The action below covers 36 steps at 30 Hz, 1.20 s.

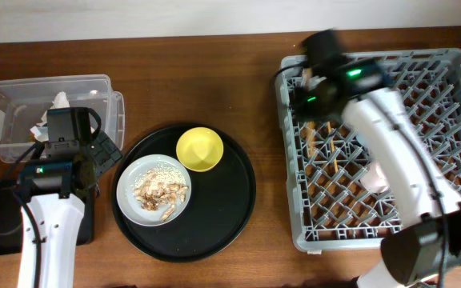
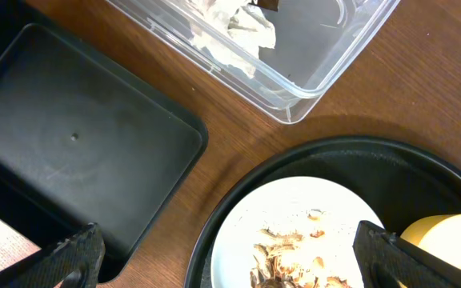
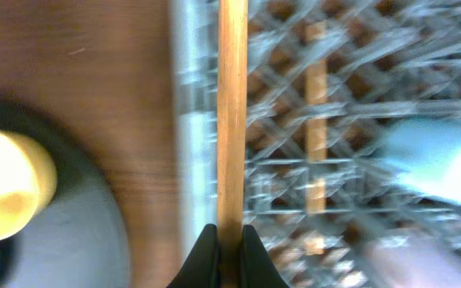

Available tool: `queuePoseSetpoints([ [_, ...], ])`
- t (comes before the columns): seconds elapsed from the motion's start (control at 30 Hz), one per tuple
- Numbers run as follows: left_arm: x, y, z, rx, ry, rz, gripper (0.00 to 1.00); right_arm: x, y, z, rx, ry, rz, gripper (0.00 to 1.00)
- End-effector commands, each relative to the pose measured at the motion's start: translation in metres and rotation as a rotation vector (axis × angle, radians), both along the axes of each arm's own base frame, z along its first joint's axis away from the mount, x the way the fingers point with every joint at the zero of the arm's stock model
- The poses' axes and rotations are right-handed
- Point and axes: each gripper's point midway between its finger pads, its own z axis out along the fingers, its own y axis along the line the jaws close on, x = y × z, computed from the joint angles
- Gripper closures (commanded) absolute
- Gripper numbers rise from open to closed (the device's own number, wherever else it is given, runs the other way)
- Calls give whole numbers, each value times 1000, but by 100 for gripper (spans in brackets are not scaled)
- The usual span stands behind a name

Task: Sort waste into correct bins and load items into the dishwasher rack
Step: 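Carry the second chopstick into the rack beside the first and release, then reach the right gripper to the yellow bowl and grasp its rim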

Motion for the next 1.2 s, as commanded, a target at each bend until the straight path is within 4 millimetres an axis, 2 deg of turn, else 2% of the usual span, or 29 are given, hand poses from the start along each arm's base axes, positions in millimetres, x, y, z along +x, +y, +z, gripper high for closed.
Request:
queuePoseSetpoints([
  [0.0, 0, 1, 6, -1, -21, 9, 1, 5, -61, -1, -80, 16, 55, 96],
  [0.07, 0, 1, 6, -1, -21, 9, 1, 6, -82, -7, -75, 32, 37, 96],
  [0.13, 0, 1, 6, -1, -21, 9, 1, 7, -89, -12, -34, 41, 78, 96],
  [0.27, 0, 1, 6, -1, -21, 9, 1, 11, -88, -29, 56, 71, 146, 96],
  [0.6, 0, 1, 6, -1, -21, 9, 1, 21, -87, -76, 68, 168, 163, 95],
  [0.67, 0, 1, 6, -1, -21, 9, 1, 21, -87, -80, 70, 178, 162, 65],
  [0.77, 0, 1, 6, -1, -21, 9, 1, 20, -87, -81, 75, 189, 149, 54],
  [0.87, 0, 1, 6, -1, -20, 9, 1, 15, -86, -81, 88, 208, 115, 52],
  [0.93, 0, 1, 6, -1, -20, 9, 1, 12, -82, -79, 123, 218, 95, 51],
  [1.03, 0, 1, 6, -1, -21, 9, 1, 6, -57, -65, 260, 218, 129, 52],
  [1.07, 0, 1, 6, -1, -20, 9, 1, 4, -47, -59, 304, 217, 144, 56],
  [1.17, 0, 1, 6, -1, -20, 9, 1, -2, -18, -49, 360, 215, 205, 61],
])
